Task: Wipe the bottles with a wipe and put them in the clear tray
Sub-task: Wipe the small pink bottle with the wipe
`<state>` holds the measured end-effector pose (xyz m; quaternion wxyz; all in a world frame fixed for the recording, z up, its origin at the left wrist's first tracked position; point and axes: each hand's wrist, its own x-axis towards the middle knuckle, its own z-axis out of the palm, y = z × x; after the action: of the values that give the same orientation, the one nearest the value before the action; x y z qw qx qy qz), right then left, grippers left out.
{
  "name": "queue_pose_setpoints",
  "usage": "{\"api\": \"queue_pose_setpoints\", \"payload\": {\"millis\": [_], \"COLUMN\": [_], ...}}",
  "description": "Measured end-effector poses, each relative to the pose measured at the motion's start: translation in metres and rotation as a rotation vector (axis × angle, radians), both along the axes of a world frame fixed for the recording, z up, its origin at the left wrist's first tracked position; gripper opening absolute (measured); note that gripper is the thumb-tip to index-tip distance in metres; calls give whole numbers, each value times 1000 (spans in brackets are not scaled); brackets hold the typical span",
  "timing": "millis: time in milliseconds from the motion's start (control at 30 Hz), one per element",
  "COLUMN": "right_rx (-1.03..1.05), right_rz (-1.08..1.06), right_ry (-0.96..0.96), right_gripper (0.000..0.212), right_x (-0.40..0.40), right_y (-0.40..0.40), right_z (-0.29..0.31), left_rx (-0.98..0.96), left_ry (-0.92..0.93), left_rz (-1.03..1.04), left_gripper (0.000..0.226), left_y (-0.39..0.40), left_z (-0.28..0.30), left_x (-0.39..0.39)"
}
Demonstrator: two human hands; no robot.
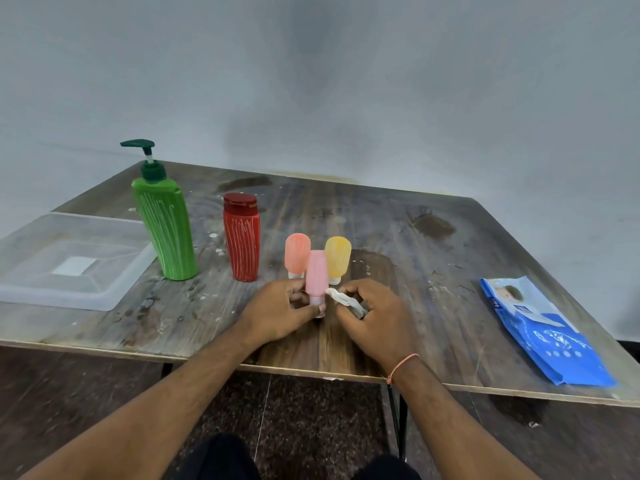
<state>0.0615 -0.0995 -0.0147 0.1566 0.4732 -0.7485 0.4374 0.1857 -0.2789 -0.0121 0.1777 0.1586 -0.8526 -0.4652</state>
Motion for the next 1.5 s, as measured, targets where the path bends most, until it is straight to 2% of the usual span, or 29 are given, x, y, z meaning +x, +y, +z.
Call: {"api": "queue_pose_setpoints", "payload": {"millis": [133, 267, 400, 533, 700, 867, 1033, 1167, 1333, 1500], "right_rx": [-47, -3, 34, 63, 22, 47, 16, 24, 15, 35], "right_rz": [-41, -23, 81, 33, 15, 39, -37, 26, -28, 23], "right_ry": [4, 83, 145, 201, 175, 202, 205, 242, 256, 284], "right_gripper": [17, 20, 21, 16, 26, 22, 19, 21, 19, 21], "right_x": [-2, -4, -4, -4, -2, -2, -3, -1, -2, 0], "right_y": [0, -2, -5, -6, -5, -3, -5, -4, -6, -5], "right_z": [-5, -5, -9, -11, -8, -8, -9, -10, -11, -10], "left_rx": [-38, -53, -53, -65, -83, -74, -92, -69, -66, -53], "left_ry": [-3, 3, -13, -27, -32, -47, -34, -35, -22, -36], "left_rz": [2, 3, -12, -9, 9, 0, 19, -1, 4, 0], "left_gripper": [37, 31, 38, 42, 37, 38, 36, 39, 39, 41], "left_y": [-2, -1, -3, -4, -1, -3, -2, -4, -4, -3], "left_z": [-4, -2, -3, -4, -3, -3, -4, -6, -8, -7], "left_x": [-2, -3, -3, -3, -2, -3, -4, -5, -5, -6]}}
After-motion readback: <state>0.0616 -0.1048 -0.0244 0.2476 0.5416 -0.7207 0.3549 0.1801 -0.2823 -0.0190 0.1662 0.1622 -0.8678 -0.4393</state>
